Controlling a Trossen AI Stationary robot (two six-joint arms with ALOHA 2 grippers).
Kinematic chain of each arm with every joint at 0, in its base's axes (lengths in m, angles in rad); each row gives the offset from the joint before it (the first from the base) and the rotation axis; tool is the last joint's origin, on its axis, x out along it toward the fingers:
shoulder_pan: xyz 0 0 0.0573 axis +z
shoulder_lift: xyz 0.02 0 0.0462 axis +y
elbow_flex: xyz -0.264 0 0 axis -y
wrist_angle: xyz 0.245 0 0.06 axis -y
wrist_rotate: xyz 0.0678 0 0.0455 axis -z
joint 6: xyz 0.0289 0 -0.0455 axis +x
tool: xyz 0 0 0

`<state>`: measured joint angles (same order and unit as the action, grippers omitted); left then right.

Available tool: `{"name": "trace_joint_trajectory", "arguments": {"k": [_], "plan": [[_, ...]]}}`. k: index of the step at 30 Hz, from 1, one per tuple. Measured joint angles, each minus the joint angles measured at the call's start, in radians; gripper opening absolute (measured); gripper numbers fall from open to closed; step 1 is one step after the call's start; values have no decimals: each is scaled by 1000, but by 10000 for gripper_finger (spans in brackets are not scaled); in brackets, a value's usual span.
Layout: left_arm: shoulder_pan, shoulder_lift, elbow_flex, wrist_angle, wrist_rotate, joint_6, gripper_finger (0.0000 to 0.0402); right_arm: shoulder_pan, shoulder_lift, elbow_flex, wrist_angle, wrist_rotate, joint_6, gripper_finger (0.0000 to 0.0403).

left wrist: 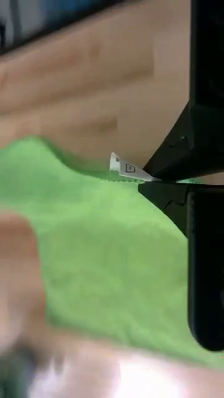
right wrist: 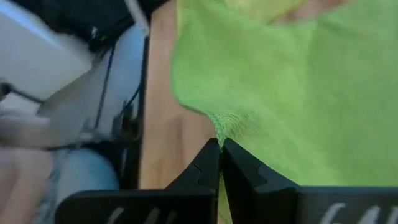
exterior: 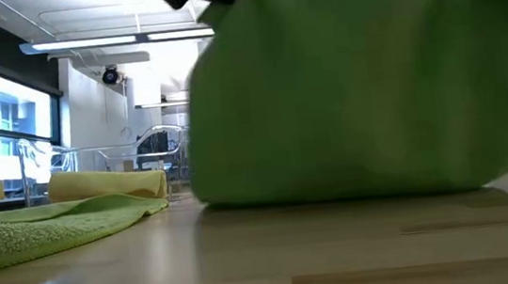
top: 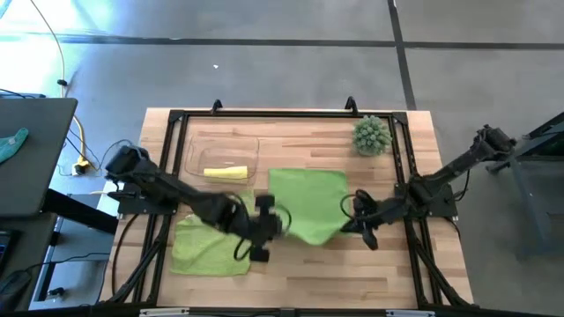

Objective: Roll microfiber towels into tight, uniform cylinder then place into a basket
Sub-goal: Fold the right green towel

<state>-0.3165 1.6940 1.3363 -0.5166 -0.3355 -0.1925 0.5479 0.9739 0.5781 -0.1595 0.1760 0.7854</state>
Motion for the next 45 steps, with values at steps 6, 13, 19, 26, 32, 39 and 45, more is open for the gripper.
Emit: {"name": "trace_joint_trajectory", "arguments": {"k": [6, 13, 19, 26, 32, 39, 45], "plan": [[-69, 79, -3, 7, 207, -44, 0, 91, 129, -4, 118, -32, 132, 0], [-77, 132, 0, 34, 299, -41, 0, 147, 297, 15, 173, -50, 125, 0], [-26, 132, -2, -26, 186, -37, 0, 131, 339, 44, 96, -28, 64, 0], [52, 163, -3, -88, 50, -40, 0, 41, 327, 50, -59, 116, -82, 0], [114, 193, -1, -121, -28, -32, 0, -61, 329, 50, -170, 172, -221, 0], [176, 233, -4, -164, -52, -14, 0, -170, 335, 49, -181, 210, -306, 0], [215, 246, -2, -167, -127, 3, 0, -251, 336, 49, -205, 209, -362, 0]]}}
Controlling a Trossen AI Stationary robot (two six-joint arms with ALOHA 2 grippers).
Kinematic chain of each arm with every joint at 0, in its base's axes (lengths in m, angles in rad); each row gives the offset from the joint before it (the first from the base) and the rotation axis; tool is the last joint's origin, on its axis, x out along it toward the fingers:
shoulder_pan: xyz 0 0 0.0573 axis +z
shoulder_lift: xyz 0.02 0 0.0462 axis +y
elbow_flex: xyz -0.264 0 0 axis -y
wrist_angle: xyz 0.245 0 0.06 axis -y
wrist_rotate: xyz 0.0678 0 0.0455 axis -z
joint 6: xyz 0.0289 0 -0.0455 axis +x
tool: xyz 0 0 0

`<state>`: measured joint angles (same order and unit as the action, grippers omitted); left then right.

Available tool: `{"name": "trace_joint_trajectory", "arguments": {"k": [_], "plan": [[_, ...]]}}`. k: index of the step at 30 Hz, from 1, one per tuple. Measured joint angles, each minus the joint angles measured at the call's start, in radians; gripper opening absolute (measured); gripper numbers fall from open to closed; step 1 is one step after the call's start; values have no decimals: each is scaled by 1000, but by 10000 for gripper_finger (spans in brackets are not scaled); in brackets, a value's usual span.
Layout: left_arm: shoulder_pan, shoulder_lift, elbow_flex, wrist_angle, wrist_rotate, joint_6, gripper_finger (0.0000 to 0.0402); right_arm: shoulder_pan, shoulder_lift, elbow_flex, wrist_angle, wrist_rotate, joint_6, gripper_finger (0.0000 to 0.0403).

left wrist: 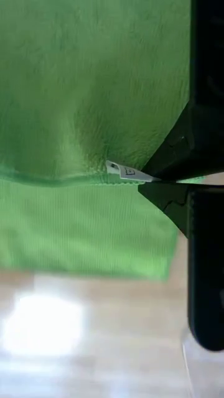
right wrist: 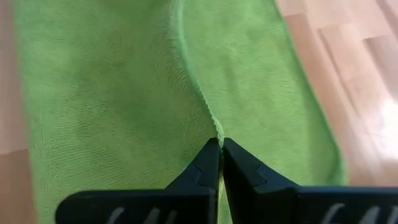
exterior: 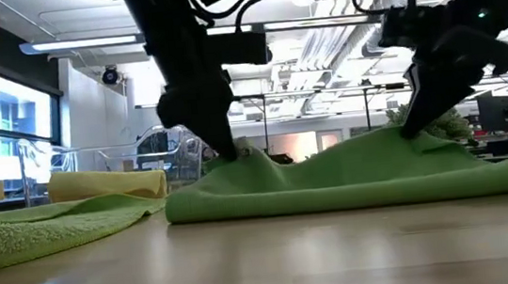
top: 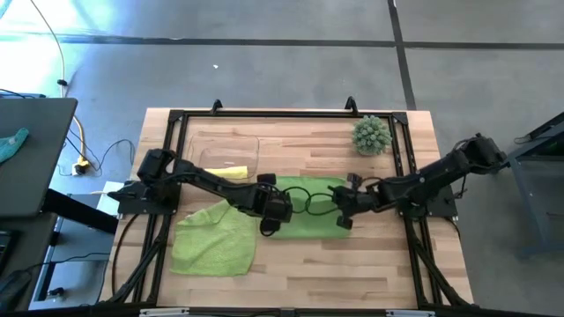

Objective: Roll microfiber towels into tight, uniform cylinder then place into a basket
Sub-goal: Fold the right green towel

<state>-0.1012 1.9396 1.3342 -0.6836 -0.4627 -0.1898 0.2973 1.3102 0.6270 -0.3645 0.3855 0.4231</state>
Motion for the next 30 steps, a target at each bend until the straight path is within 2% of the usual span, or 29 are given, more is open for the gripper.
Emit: {"name": "trace_joint_trajectory", "arguments": {"k": [4, 7, 16, 19, 24, 30], "plan": [[25, -8, 1, 5, -83, 33, 0, -47, 0, -1, -5, 0, -50, 0], [52, -3, 1, 4, -77, 92, 0, -82, 0, -2, -6, 0, -80, 0], [114, 0, 0, 16, -71, 100, 0, -171, 0, -2, -12, 0, -92, 0], [130, 0, 0, 21, -34, 105, 0, -189, 0, -2, -13, 0, -110, 0], [140, 0, 0, 42, -58, 121, 0, -214, 0, -2, -12, -1, -136, 0], [141, 0, 0, 45, -25, 141, 0, -224, 0, -2, -12, -19, -156, 3]]}}
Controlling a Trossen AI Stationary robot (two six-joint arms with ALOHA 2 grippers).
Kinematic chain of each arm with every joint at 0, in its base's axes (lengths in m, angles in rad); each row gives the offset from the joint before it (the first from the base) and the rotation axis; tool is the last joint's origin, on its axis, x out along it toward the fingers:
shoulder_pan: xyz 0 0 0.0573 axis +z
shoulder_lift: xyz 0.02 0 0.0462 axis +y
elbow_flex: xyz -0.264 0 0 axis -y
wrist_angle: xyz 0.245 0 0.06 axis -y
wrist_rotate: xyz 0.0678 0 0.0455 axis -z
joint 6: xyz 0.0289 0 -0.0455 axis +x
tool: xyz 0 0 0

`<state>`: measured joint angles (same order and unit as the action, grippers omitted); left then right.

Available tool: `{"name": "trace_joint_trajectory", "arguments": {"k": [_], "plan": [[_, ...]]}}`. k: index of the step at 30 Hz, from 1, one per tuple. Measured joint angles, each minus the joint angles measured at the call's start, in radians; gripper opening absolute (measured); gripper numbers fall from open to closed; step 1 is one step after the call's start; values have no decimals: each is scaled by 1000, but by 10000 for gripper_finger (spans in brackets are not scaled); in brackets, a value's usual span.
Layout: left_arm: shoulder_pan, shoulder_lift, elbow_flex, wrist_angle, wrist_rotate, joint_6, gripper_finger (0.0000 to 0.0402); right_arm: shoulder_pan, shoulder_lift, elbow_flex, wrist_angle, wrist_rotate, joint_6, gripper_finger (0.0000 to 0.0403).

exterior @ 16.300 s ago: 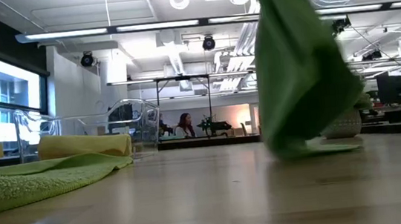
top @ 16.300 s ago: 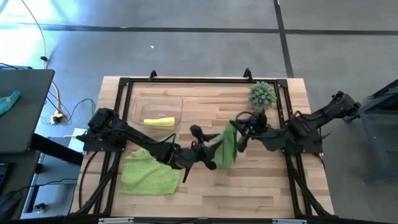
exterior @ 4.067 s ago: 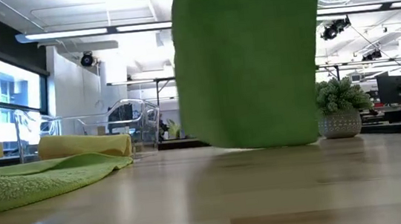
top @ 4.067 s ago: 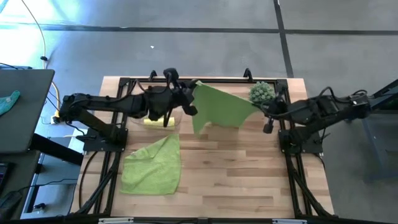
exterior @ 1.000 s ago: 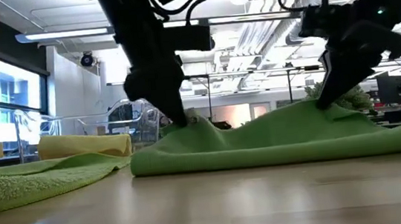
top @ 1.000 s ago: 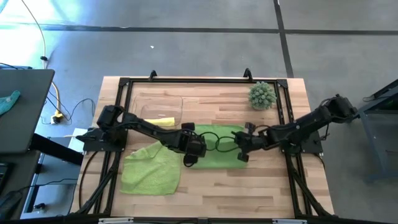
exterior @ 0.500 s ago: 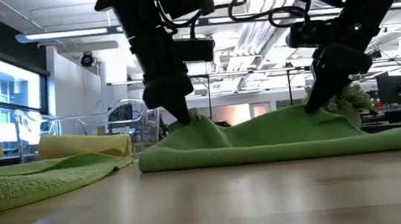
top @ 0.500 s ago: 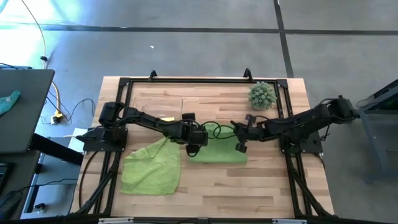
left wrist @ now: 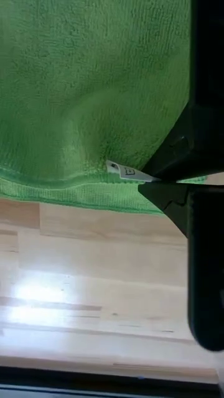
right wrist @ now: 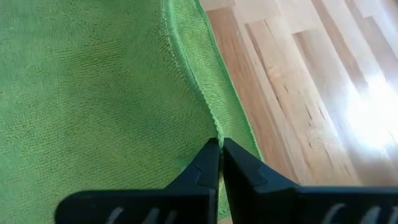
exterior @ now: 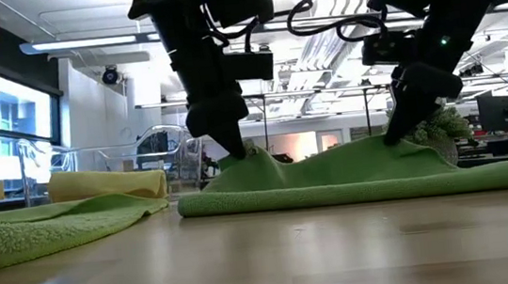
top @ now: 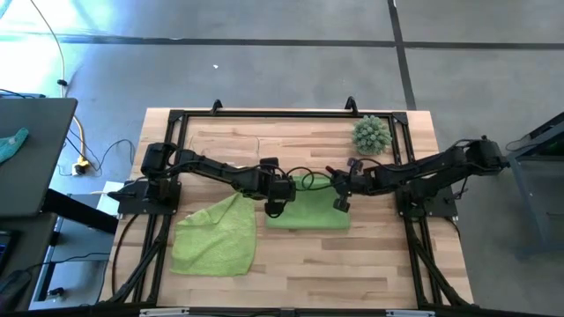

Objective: Roll microfiber towels into tight, uniform cylinder then place into a basket
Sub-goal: Fold the right green towel

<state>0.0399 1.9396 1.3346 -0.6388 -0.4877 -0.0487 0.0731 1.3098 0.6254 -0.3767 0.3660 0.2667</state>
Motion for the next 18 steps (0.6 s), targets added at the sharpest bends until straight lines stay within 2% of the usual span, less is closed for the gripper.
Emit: {"name": "trace_joint_trajectory", "arguments": {"k": [3, 11, 18], "plan": [[0, 0, 0, 0, -12, 0, 0, 0, 0, 0, 0, 4, -41, 24], [6, 0, 0, 0, -15, 0, 0, -1, 0, 0, -15, 105, -93, 114], [6, 0, 0, 7, -14, 0, 0, -1, 0, 0, -23, 52, -28, 125]]}}
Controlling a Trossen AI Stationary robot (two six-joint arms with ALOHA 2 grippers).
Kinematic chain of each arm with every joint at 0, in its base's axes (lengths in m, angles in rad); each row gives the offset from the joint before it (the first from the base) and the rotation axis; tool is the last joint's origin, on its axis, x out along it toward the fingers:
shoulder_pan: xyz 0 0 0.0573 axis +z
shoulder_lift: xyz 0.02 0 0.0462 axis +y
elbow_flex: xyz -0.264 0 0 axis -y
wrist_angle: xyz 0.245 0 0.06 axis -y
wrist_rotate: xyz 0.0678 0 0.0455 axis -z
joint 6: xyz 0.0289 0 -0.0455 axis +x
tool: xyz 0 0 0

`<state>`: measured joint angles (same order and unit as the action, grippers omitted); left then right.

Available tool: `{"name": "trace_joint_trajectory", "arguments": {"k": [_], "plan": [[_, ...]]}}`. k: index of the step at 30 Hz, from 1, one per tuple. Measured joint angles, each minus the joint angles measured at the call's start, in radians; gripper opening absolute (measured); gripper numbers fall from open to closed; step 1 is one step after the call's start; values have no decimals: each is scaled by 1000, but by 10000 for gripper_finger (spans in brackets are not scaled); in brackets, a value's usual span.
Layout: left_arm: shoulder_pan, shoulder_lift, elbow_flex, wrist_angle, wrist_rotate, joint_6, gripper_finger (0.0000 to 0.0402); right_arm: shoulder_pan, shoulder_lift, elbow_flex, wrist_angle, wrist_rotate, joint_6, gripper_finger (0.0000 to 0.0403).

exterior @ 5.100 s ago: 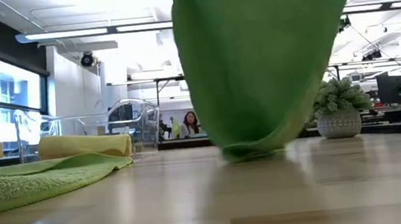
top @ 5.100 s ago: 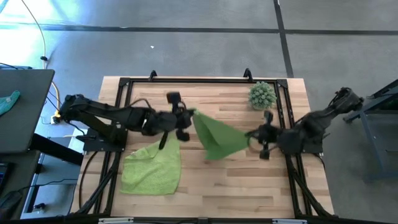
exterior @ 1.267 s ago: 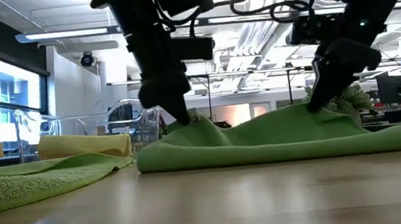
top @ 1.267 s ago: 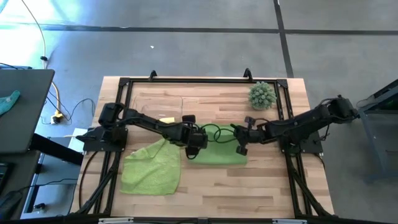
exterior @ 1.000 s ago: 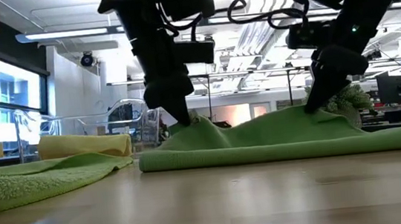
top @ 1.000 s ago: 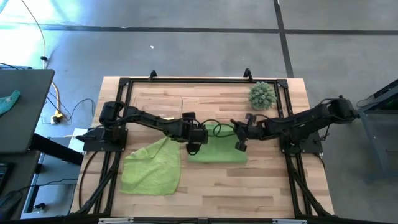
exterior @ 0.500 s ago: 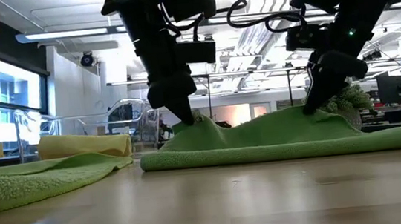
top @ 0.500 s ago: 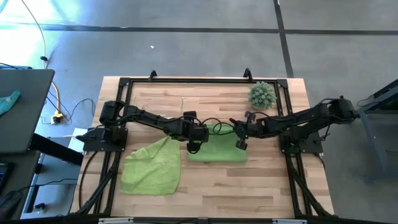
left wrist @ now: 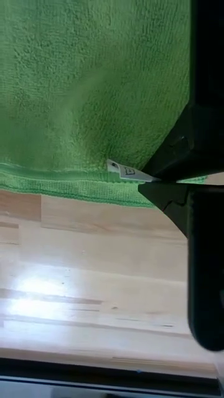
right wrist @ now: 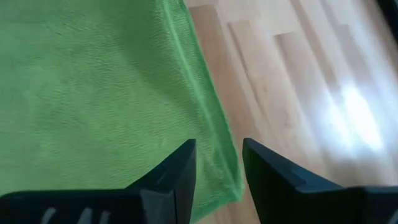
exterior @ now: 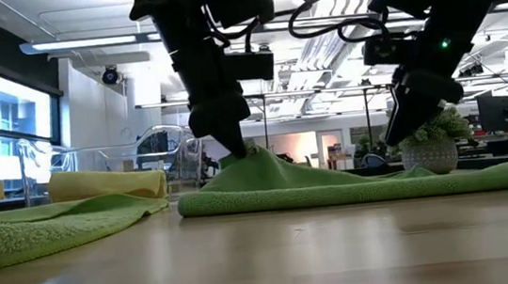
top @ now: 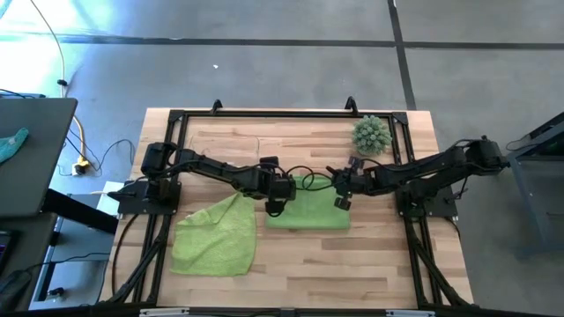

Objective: Roll microfiber towels into tight, uniform cylinder then place into a basket
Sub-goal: Fold the right green towel, then roll the right green towel

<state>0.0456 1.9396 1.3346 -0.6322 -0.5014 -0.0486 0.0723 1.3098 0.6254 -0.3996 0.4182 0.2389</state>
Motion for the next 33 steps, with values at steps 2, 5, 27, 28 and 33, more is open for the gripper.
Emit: {"name": "trace_joint_trajectory", "arguments": {"k": [2, 5, 27, 28, 33], "plan": [[0, 0, 0, 8, -1, 0, 0, 0, 0, 0, 0, -13, 34, 126], [2, 0, 0, 8, -5, 0, 4, 0, 0, 0, -2, -44, 61, 126], [12, 0, -2, -58, 81, -41, 145, 101, 0, 0, -1, -236, 453, 126], [14, 0, -13, -24, 144, -23, 143, 124, 0, 0, 1, -236, 496, 126], [20, 0, -83, 114, 295, 104, 129, 246, 2, 0, 8, -230, 725, 126]]}}
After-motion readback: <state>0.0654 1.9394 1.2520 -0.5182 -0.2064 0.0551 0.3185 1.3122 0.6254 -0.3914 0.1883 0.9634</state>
